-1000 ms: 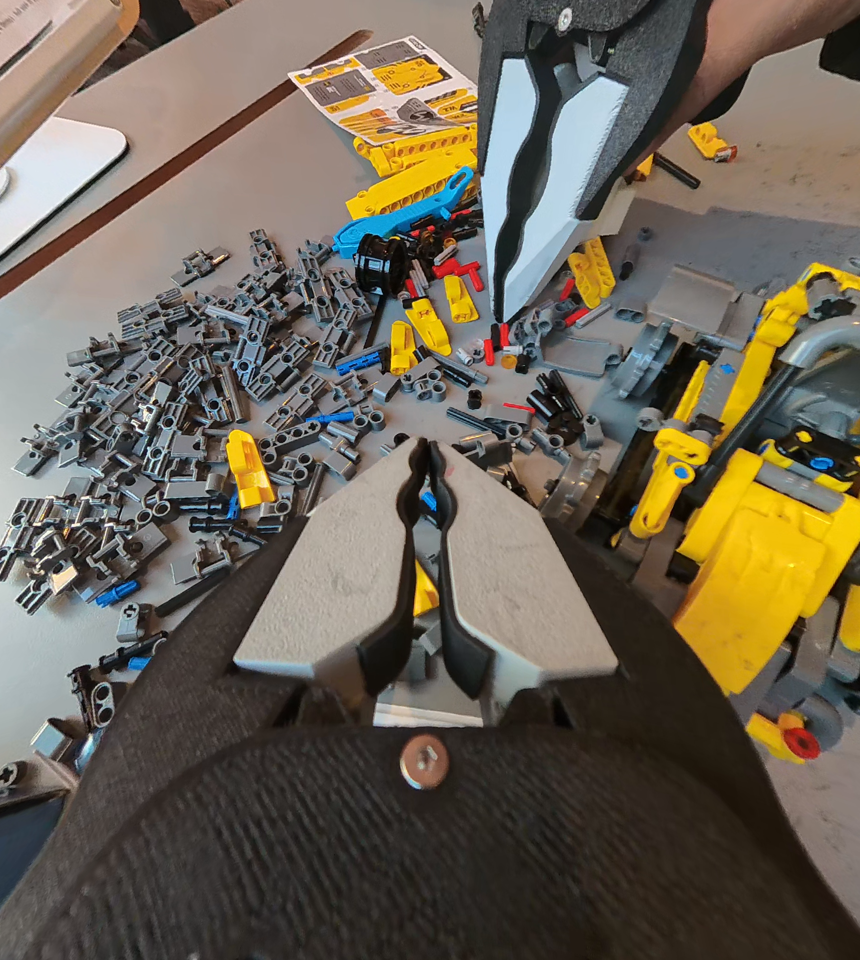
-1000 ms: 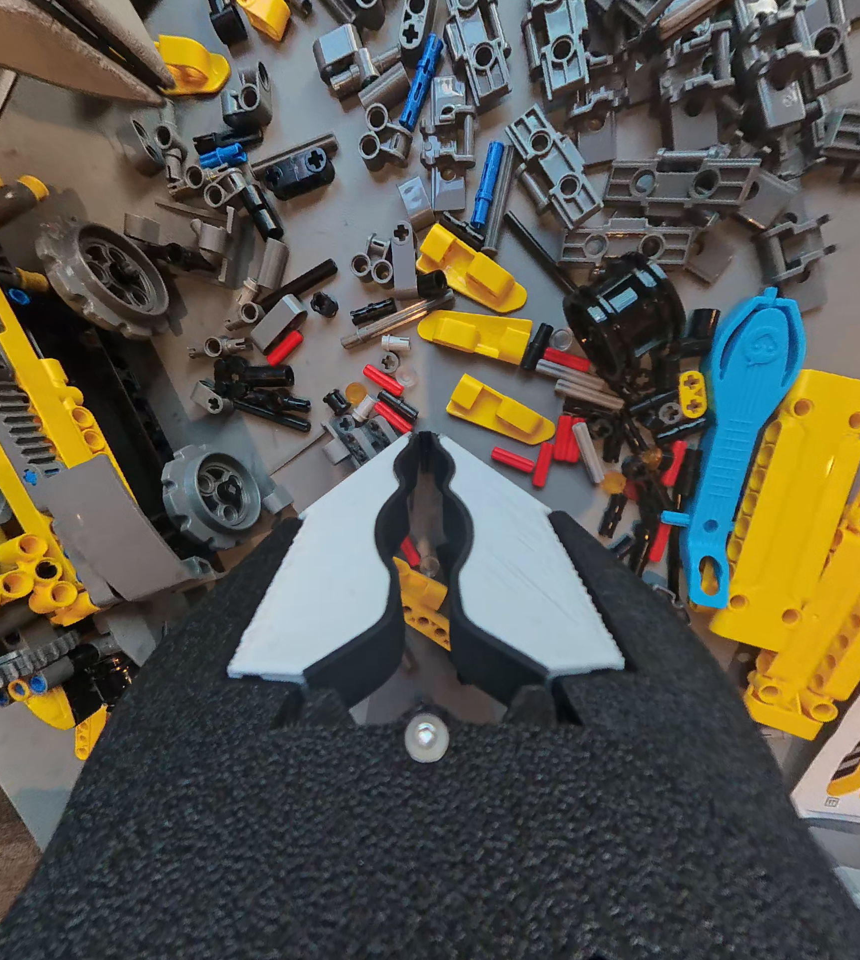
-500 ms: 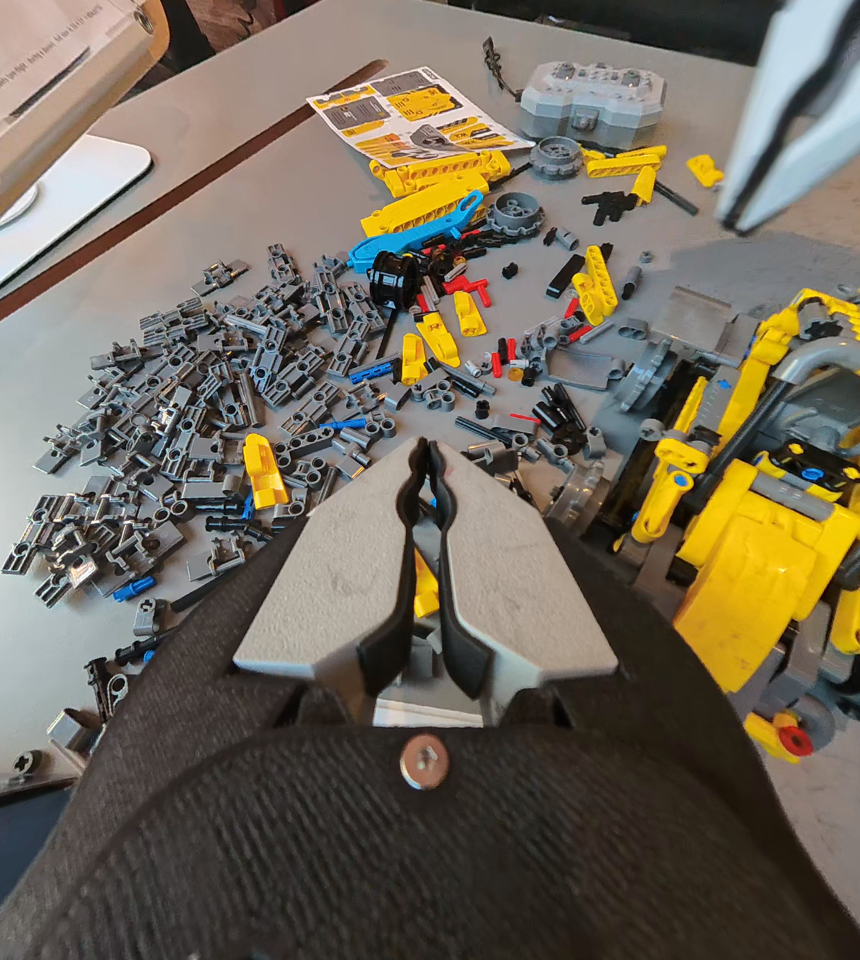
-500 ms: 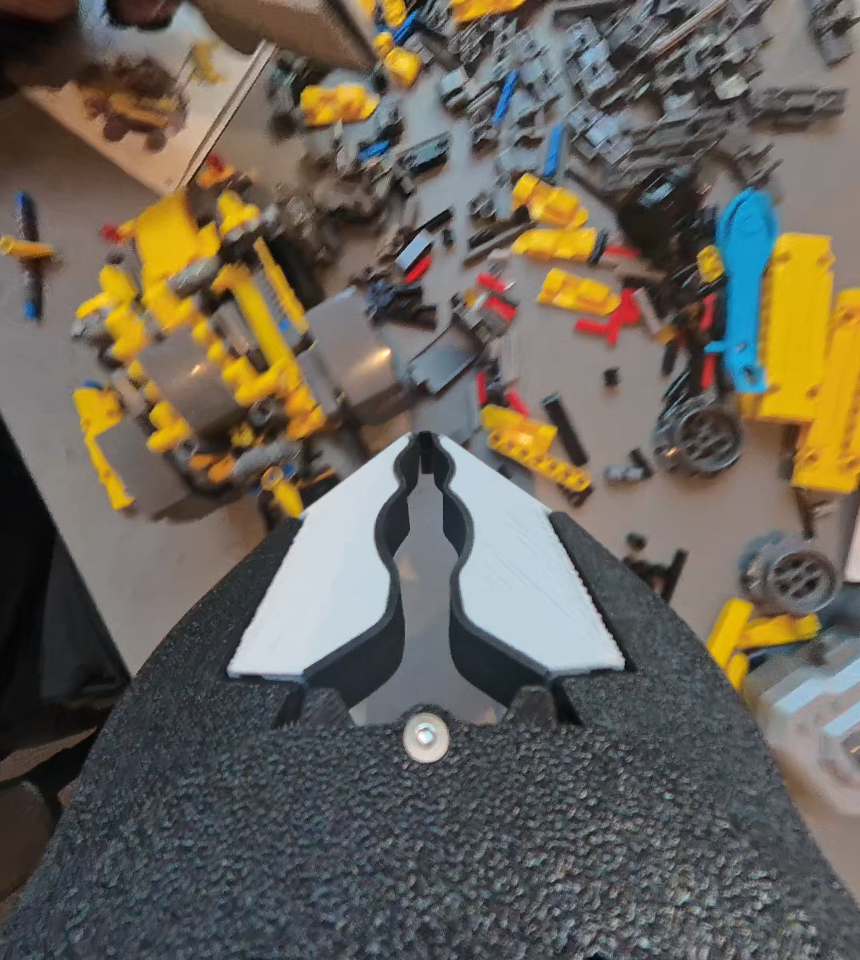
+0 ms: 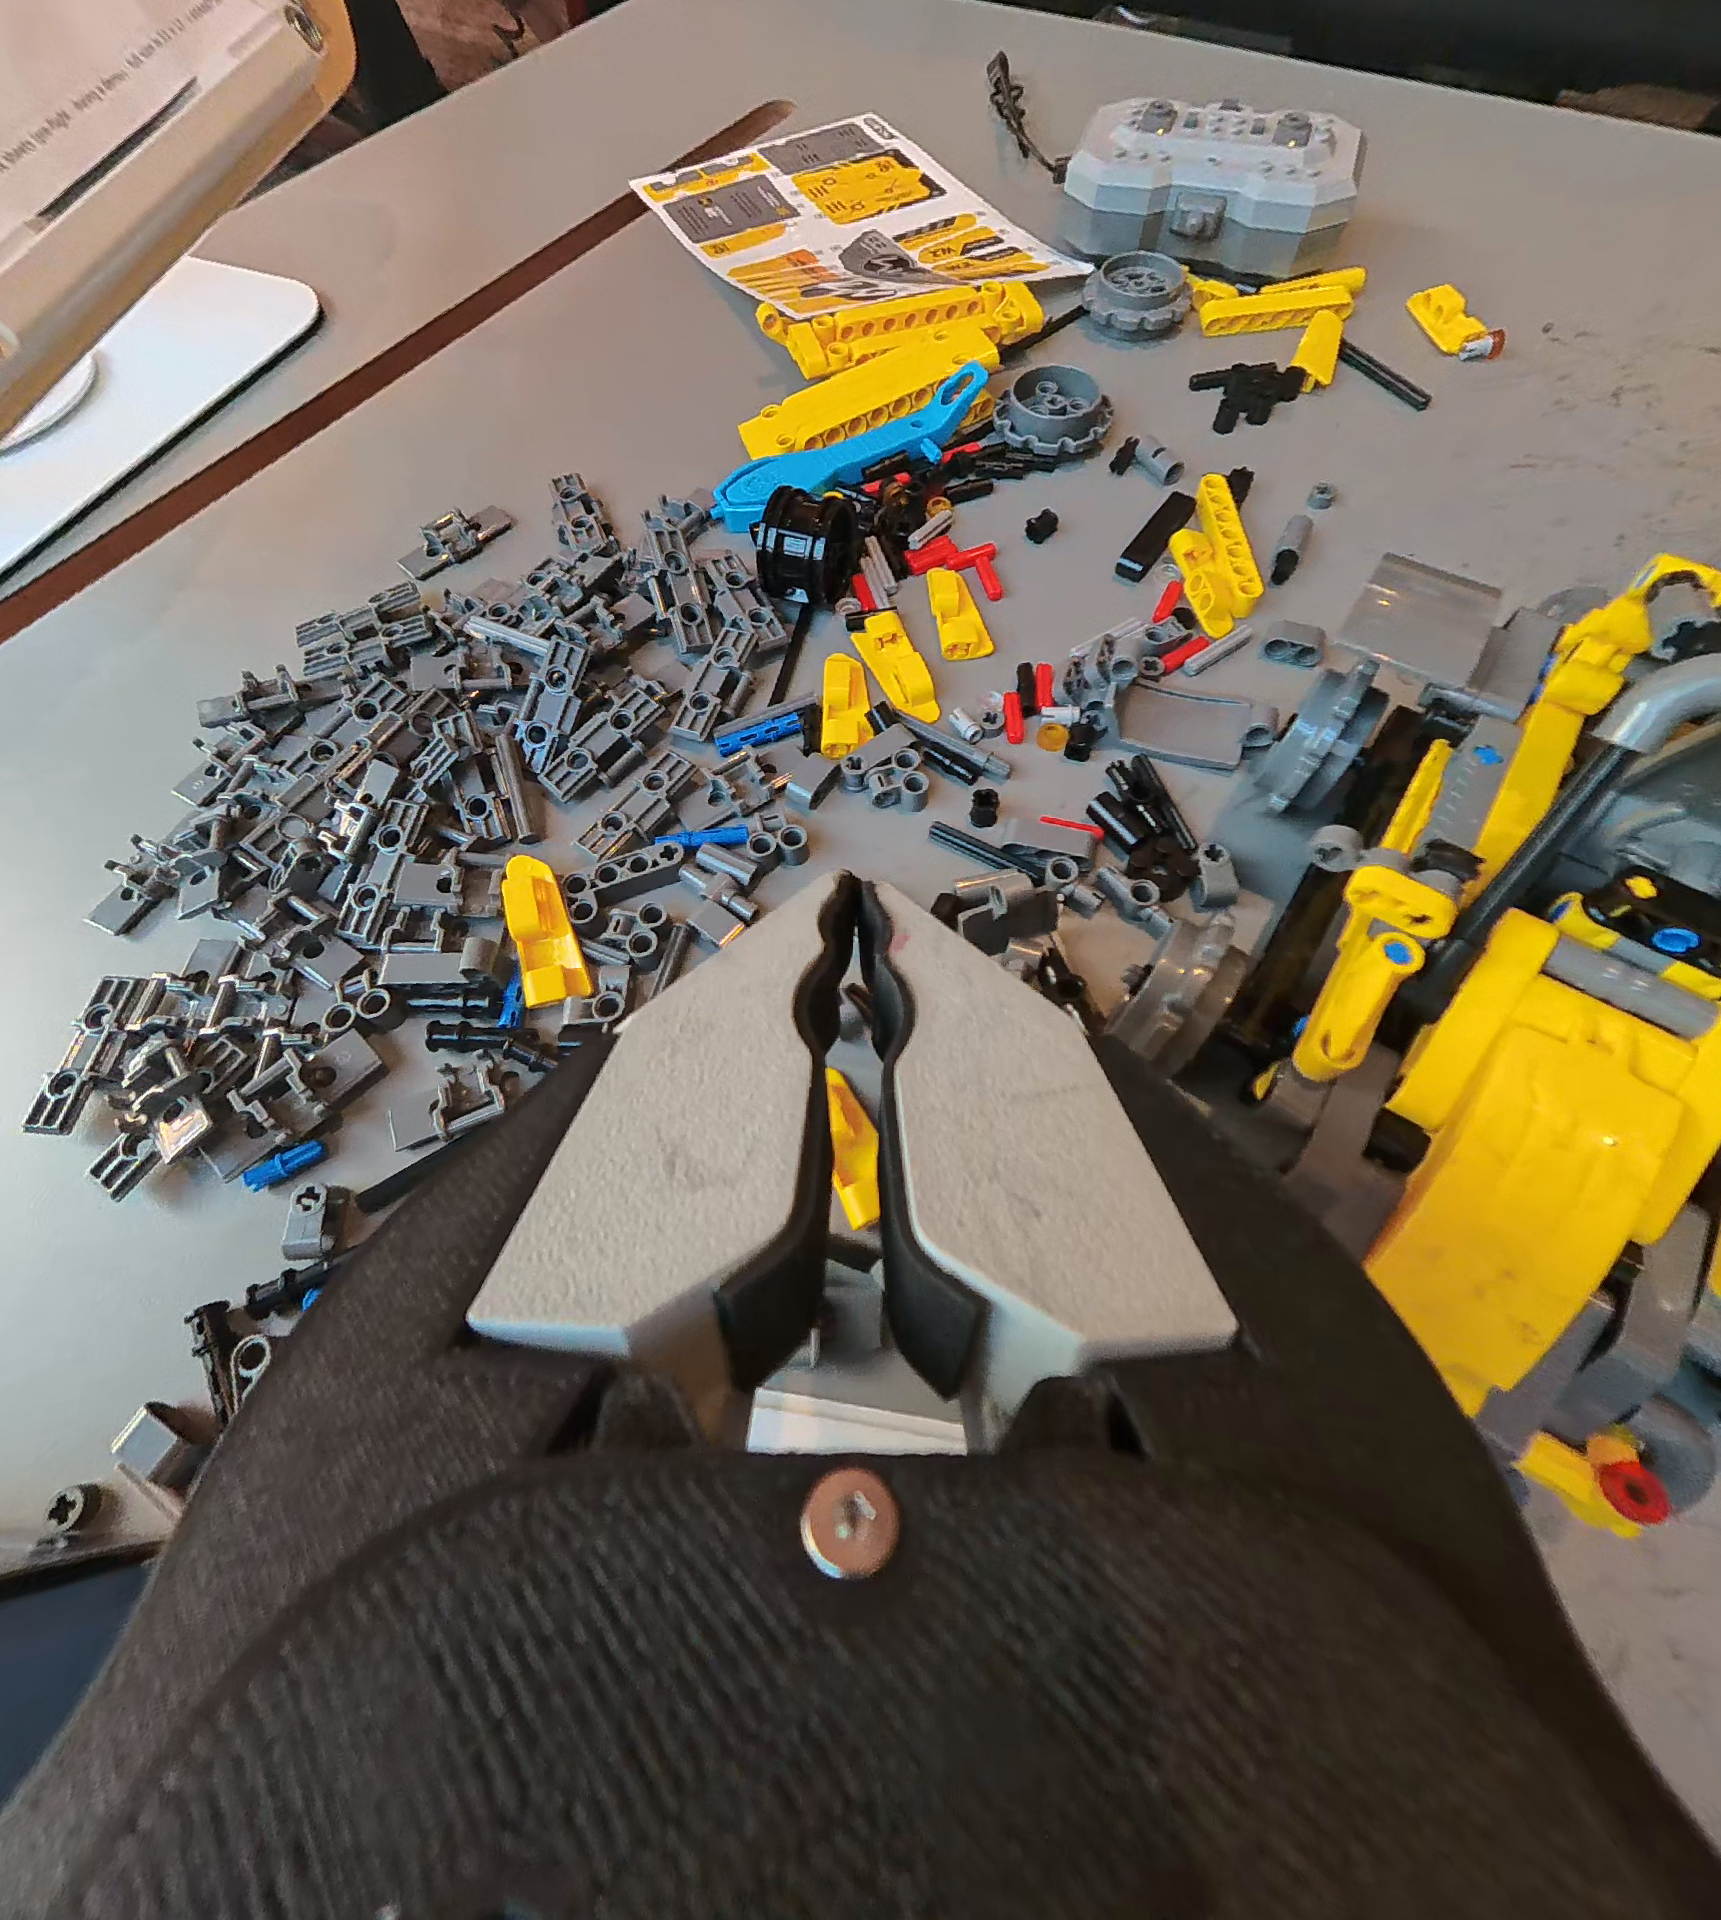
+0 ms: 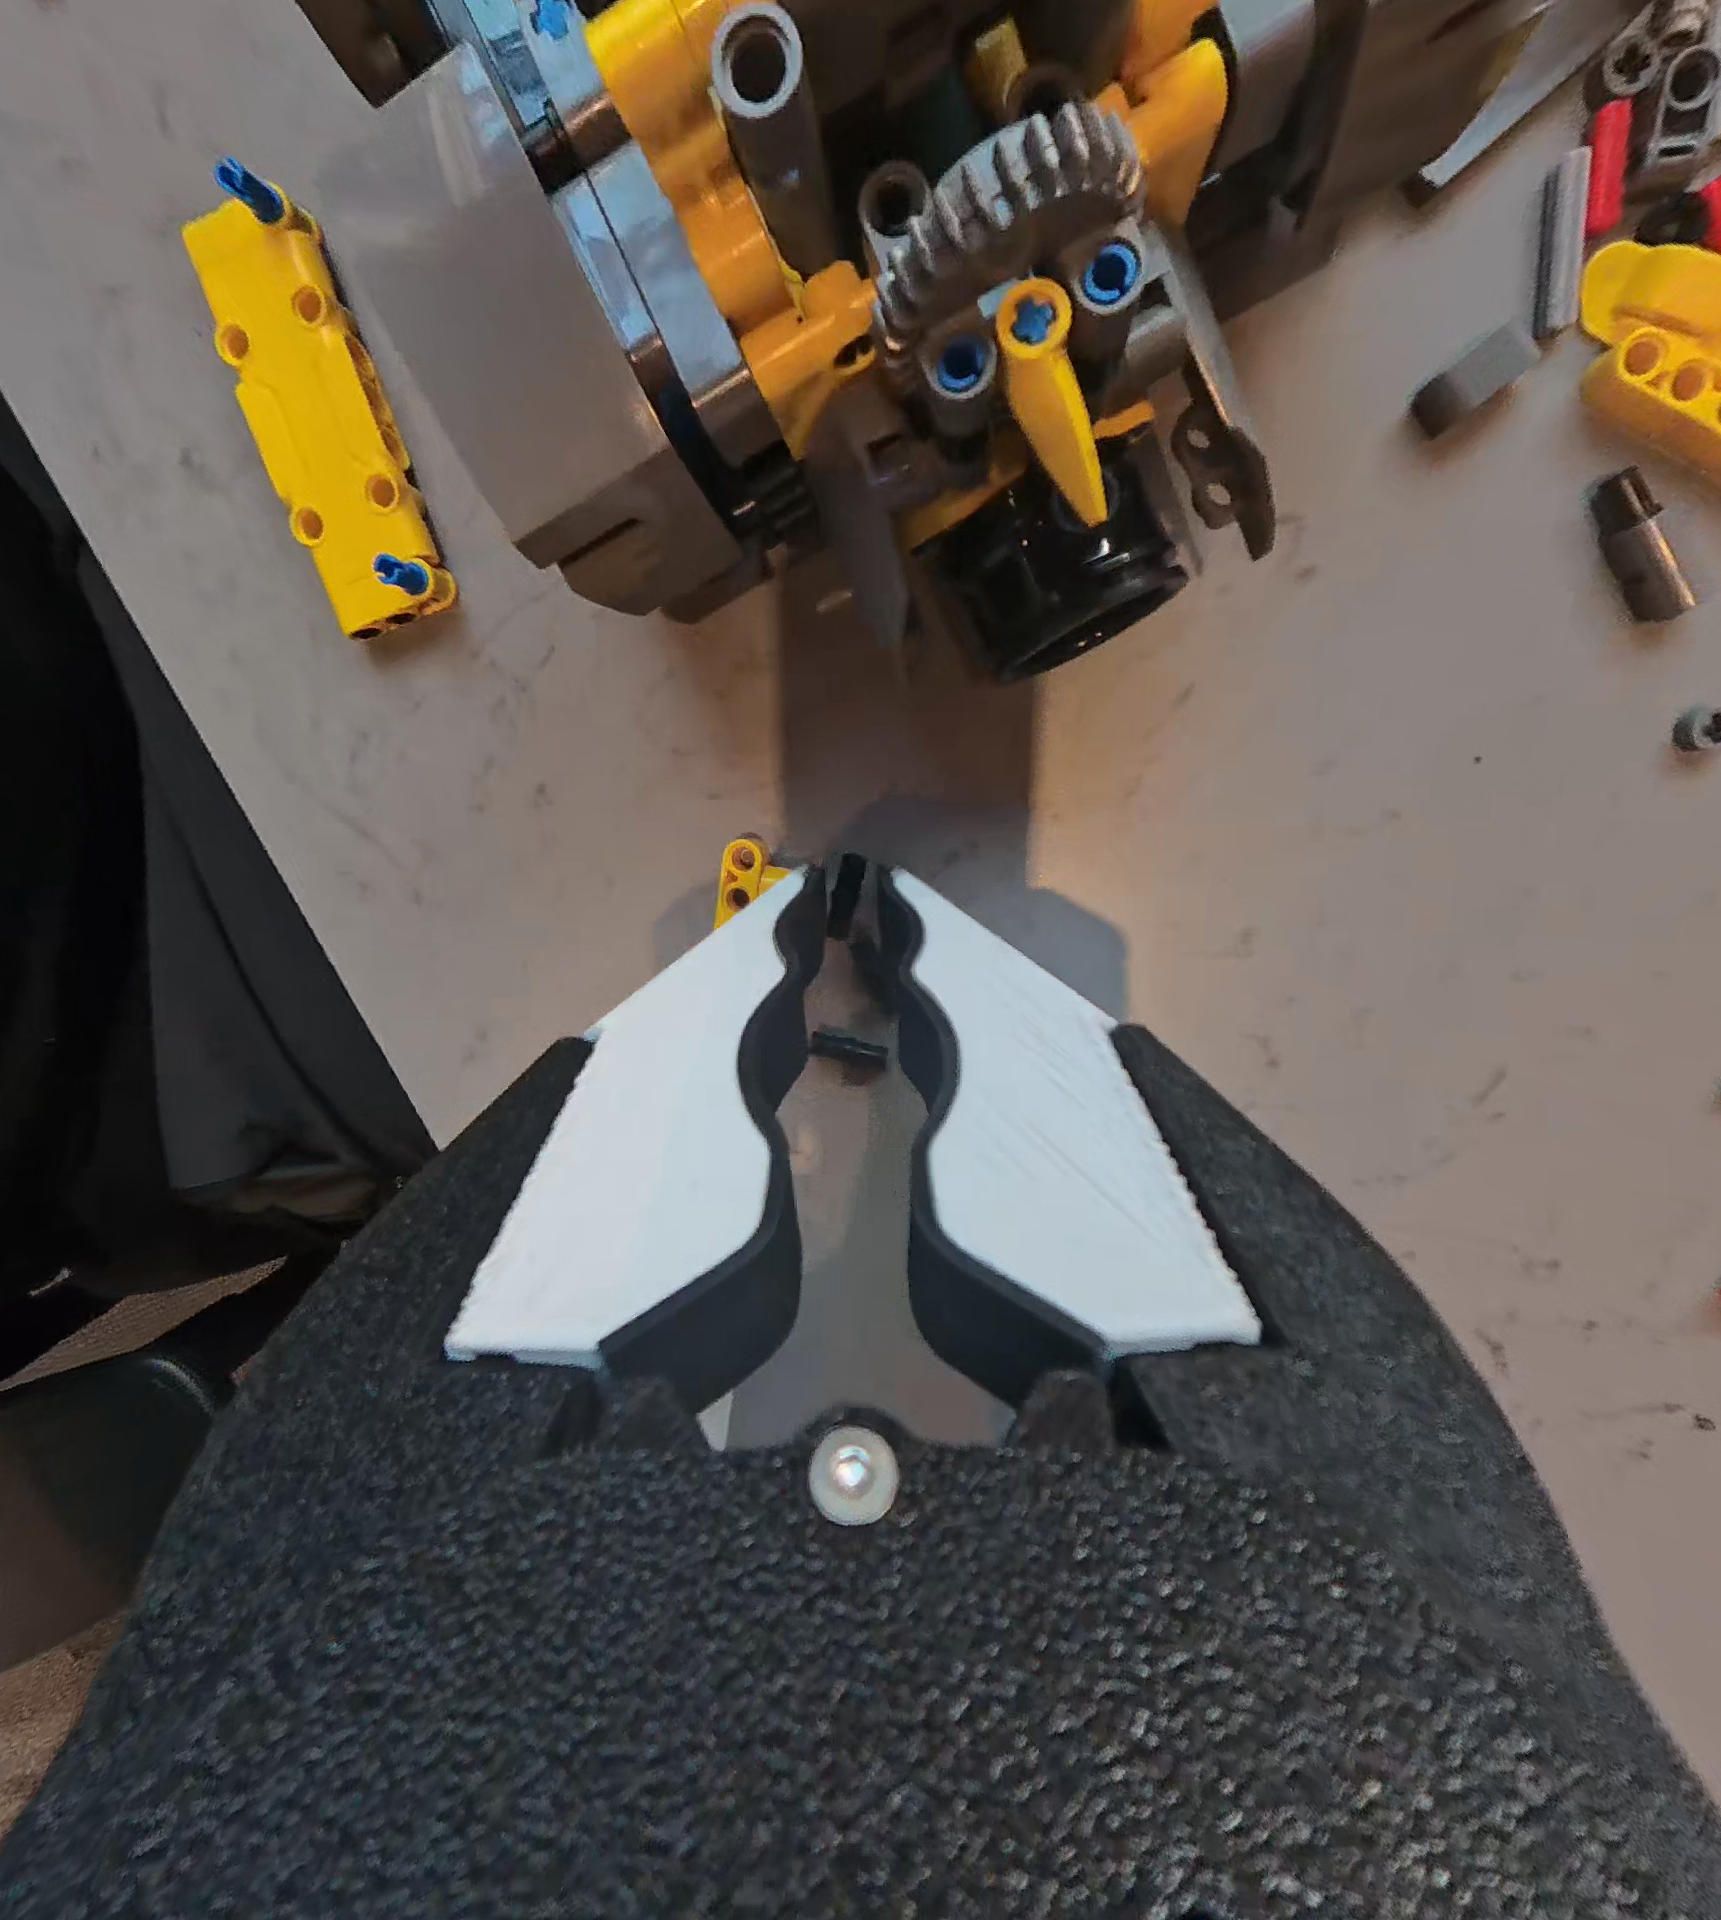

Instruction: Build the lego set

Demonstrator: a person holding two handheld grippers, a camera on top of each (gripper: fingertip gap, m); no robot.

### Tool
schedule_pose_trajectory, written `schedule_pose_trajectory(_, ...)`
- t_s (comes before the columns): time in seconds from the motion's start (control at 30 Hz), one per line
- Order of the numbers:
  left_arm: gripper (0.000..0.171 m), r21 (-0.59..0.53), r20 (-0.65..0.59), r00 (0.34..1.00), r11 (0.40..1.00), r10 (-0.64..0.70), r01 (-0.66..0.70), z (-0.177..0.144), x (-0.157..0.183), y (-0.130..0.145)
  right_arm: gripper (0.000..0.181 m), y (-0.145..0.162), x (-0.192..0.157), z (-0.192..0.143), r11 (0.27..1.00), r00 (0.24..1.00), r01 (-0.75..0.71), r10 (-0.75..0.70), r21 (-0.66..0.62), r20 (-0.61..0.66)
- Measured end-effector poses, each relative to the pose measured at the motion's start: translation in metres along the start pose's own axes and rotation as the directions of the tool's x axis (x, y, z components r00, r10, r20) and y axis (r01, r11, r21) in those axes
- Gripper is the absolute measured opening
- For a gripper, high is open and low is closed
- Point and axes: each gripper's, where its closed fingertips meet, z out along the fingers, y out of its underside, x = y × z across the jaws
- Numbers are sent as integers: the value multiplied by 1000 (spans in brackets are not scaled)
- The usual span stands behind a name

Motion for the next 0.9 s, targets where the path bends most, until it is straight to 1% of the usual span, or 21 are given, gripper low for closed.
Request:
schedule_pose_trajectory(0.1,0,-4,-5,1000,1000,-9,9,1,-1,1,10,-7,-2,-9,999,1000,-9,9,40,9)
schedule_pose_trajectory(0.17,0,-5,-6,1000,1000,-9,9,1,0,1,10,-12,1,-19,997,1000,-8,9,81,-13)
schedule_pose_trajectory(0.27,0,3,-5,1000,1000,-2,2,0,1,-1,9,-27,8,-39,978,998,-16,26,208,-48)
schedule_pose_trajectory(0.33,0,5,-1,1000,1000,2,-2,-1,1,-2,10,-40,17,-52,941,995,-28,59,337,-83)
schedule_pose_trajectory(0.4,0,5,3,1000,1000,1,-1,-1,0,-2,19,-50,27,-64,890,988,-33,99,455,-122)
schedule_pose_trajectory(0.43,0,9,5,1000,1000,-1,1,-2,-1,-2,24,-53,33,-69,865,981,-29,120,502,-149)
schedule_pose_trajectory(0.5,0,15,16,1000,1000,-9,9,-3,-4,-3,28,-58,43,-80,812,968,-14,156,583,-196)
schedule_pose_trajectory(0.6,0,24,41,999,999,-31,30,-6,-11,-5,43,-71,57,-94,717,956,1,204,697,-211)
schedule_pose_trajectory(0.67,6,24,72,996,998,-56,54,-7,-18,-4,46,-82,68,-97,671,956,-7,221,741,-192)
schedule_pose_trajectory(0.73,13,23,113,990,996,-86,84,-10,-27,-2,54,-94,86,-98,637,948,1,246,771,-204)
schedule_pose_trajectory(0.83,21,46,144,979,990,-141,135,-15,-40,-2,54,-117,113,-97,603,943,35,244,797,-226)
schedule_pose_trajectory(0.9,25,51,170,974,988,-151,144,-18,-48,0,56,-133,130,-96,588,949,44,229,808,-218)
